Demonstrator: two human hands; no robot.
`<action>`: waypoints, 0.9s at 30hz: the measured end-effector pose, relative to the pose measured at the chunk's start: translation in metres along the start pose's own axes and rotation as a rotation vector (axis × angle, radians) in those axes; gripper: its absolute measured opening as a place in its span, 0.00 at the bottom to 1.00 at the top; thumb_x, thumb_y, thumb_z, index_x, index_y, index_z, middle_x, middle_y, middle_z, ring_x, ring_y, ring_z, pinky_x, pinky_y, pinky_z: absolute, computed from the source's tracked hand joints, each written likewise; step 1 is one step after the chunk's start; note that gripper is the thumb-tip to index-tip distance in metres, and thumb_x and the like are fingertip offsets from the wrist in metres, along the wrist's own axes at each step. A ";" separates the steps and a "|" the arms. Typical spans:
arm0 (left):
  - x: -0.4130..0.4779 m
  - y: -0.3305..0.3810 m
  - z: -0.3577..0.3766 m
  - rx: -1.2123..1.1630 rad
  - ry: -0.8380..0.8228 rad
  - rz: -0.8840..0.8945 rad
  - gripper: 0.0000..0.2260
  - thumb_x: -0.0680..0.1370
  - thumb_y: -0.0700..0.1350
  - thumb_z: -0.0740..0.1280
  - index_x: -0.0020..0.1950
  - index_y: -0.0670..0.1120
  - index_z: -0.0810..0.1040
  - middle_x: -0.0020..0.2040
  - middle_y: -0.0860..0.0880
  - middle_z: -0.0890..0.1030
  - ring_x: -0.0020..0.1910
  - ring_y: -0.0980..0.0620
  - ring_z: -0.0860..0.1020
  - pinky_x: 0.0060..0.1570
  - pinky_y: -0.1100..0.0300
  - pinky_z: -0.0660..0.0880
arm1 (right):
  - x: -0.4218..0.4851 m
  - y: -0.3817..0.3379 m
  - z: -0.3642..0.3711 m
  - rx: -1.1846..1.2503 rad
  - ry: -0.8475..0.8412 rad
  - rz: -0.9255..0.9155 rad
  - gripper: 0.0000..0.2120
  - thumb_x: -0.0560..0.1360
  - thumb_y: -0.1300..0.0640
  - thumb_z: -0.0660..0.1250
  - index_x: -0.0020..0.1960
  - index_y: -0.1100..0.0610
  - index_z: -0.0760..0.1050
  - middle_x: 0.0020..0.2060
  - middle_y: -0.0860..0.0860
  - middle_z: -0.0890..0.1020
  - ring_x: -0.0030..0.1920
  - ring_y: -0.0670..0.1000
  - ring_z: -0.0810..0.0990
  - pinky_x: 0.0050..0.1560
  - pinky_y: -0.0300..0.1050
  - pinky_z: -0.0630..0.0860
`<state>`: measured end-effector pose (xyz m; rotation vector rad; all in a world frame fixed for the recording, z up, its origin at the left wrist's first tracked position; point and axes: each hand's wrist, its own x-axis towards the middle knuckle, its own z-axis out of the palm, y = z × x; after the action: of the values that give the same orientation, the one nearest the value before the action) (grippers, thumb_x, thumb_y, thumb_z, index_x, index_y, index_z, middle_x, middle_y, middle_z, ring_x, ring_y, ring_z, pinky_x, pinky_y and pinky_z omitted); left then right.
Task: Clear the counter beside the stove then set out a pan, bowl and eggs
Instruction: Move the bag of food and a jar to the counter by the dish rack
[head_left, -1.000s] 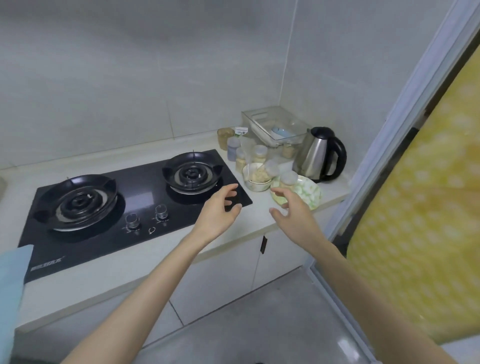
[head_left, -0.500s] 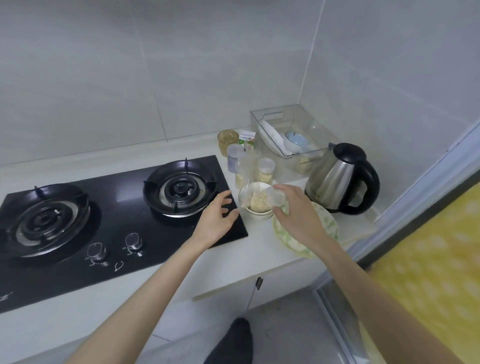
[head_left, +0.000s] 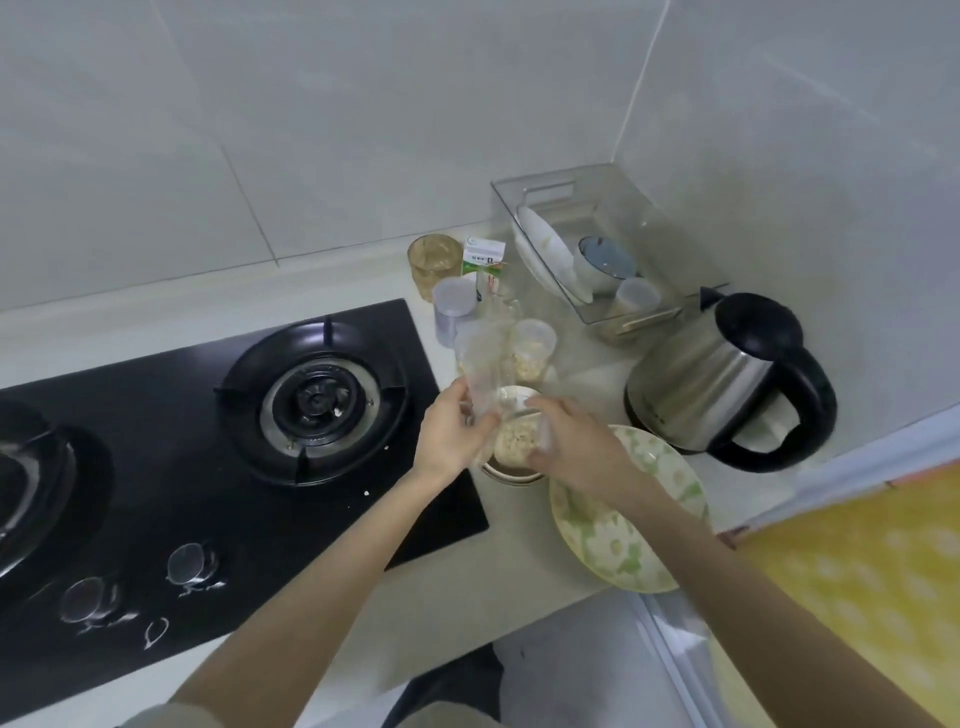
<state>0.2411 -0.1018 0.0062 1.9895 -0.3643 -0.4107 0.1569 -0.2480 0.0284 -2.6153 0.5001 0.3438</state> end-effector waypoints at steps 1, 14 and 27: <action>0.002 -0.001 0.002 -0.005 0.009 -0.005 0.12 0.74 0.47 0.72 0.56 0.48 0.76 0.44 0.52 0.82 0.41 0.53 0.81 0.42 0.60 0.79 | 0.001 -0.001 0.001 -0.008 0.003 0.003 0.31 0.69 0.51 0.70 0.69 0.46 0.64 0.63 0.51 0.69 0.60 0.60 0.72 0.61 0.54 0.70; 0.010 0.030 -0.004 -0.184 0.226 0.086 0.10 0.74 0.42 0.72 0.55 0.51 0.81 0.41 0.58 0.81 0.39 0.62 0.79 0.42 0.69 0.75 | 0.006 0.006 -0.032 0.105 0.107 -0.084 0.27 0.64 0.49 0.74 0.59 0.49 0.66 0.55 0.49 0.75 0.57 0.56 0.73 0.54 0.47 0.70; -0.134 0.066 -0.046 -0.139 0.593 0.156 0.15 0.74 0.41 0.71 0.51 0.62 0.77 0.35 0.62 0.79 0.39 0.61 0.79 0.46 0.65 0.77 | -0.079 -0.036 -0.064 0.549 0.107 -0.458 0.32 0.62 0.52 0.79 0.59 0.43 0.64 0.56 0.41 0.73 0.58 0.45 0.72 0.57 0.45 0.71</action>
<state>0.1356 -0.0366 0.1019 1.8301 -0.1073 0.2499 0.1097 -0.2256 0.1234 -2.1269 0.0067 -0.0794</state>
